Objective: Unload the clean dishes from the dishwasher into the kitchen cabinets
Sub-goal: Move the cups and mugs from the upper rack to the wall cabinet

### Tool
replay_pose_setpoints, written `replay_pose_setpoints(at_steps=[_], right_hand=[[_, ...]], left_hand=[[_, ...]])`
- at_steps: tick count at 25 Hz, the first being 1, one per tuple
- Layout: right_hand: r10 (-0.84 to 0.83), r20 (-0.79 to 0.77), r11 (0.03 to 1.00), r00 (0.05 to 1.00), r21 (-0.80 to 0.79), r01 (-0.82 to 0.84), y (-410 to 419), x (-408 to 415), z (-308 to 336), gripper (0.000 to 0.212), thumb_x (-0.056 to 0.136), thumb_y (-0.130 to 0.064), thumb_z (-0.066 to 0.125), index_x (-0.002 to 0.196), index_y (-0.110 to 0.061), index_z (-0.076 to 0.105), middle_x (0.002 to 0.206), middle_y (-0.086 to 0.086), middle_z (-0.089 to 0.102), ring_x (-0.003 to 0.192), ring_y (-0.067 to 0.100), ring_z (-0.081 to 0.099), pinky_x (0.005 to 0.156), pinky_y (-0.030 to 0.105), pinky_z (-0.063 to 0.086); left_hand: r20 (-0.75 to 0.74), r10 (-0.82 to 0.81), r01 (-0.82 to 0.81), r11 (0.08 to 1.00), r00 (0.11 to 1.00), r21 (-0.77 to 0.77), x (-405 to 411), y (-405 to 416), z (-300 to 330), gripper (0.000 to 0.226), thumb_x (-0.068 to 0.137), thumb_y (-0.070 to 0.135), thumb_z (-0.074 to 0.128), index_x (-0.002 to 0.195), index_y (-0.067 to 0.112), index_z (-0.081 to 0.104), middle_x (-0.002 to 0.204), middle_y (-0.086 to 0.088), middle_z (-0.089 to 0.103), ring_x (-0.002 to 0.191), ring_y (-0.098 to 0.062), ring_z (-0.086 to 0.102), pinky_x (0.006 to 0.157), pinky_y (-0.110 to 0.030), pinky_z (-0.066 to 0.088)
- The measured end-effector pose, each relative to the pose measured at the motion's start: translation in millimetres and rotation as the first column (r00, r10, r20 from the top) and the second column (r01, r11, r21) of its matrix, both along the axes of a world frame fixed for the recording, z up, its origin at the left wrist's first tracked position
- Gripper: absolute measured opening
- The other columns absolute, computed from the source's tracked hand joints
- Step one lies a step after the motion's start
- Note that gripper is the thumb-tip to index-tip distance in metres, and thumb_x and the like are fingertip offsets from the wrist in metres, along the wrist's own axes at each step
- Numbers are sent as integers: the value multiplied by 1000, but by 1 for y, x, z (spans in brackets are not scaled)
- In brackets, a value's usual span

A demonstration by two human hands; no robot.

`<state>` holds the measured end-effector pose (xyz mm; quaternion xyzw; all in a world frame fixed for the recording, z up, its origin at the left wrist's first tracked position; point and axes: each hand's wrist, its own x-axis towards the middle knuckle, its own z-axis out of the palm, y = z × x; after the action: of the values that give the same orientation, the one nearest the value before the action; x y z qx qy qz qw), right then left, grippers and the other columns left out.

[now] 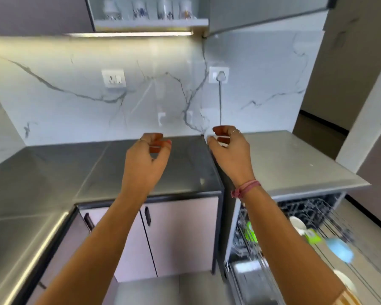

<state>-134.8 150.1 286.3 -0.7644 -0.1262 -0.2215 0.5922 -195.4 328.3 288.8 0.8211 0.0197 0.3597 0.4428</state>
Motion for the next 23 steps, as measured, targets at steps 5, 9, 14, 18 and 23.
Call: replay_pose_setpoints(at_steps=[5, 9, 14, 18, 23], right_hand=[[-96, -84, 995, 992, -1, 96, -62, -28, -52, 19, 84, -17, 65, 103, -15, 63, 101, 0, 65, 91, 14, 63, 74, 8, 47], [-119, -214, 993, 969, -45, 113, -126, -47, -102, 21, 88, -14, 63, 109, -14, 62, 107, 0, 65, 96, 13, 62, 77, 12, 51], [-191, -365, 981, 911, -92, 169, -211, -45, -160, 26, 89, -14, 62, 115, -12, 60, 106, -3, 64, 98, 11, 61, 89, 27, 53], [-181, -448, 983, 876, -72, 166, -262, -12, -201, 24, 89, -15, 62, 112, -15, 60, 106, -1, 66, 98, 13, 63, 85, 24, 52], [-155, -526, 987, 836, -48, 152, -337, 53, -264, 21, 89, -10, 61, 109, -14, 60, 101, -2, 65, 91, 10, 62, 75, 10, 50]], left_hand=[[-85, -45, 37, 995, 995, -95, -24, -46, -62, 23, 92, 27, 61, 108, 11, 63, 88, 7, 64, 74, 2, 59, 65, -1, 44], [-207, -137, 110, 984, 969, -137, -29, -92, -104, 28, 94, 27, 58, 115, 8, 60, 91, 8, 62, 72, 3, 59, 62, 1, 44], [-320, -235, 182, 966, 918, -186, -10, -174, -146, 25, 93, 24, 59, 111, 8, 62, 78, 8, 62, 59, 5, 59, 56, -1, 43], [-358, -231, 178, 968, 905, -174, 18, -230, -177, 24, 93, 21, 59, 110, 4, 61, 72, 8, 61, 56, 3, 58, 55, -2, 45], [-472, -154, 74, 980, 868, -183, 69, -314, -238, 25, 92, 22, 61, 110, 6, 63, 86, 1, 66, 69, -1, 61, 59, -3, 47]])
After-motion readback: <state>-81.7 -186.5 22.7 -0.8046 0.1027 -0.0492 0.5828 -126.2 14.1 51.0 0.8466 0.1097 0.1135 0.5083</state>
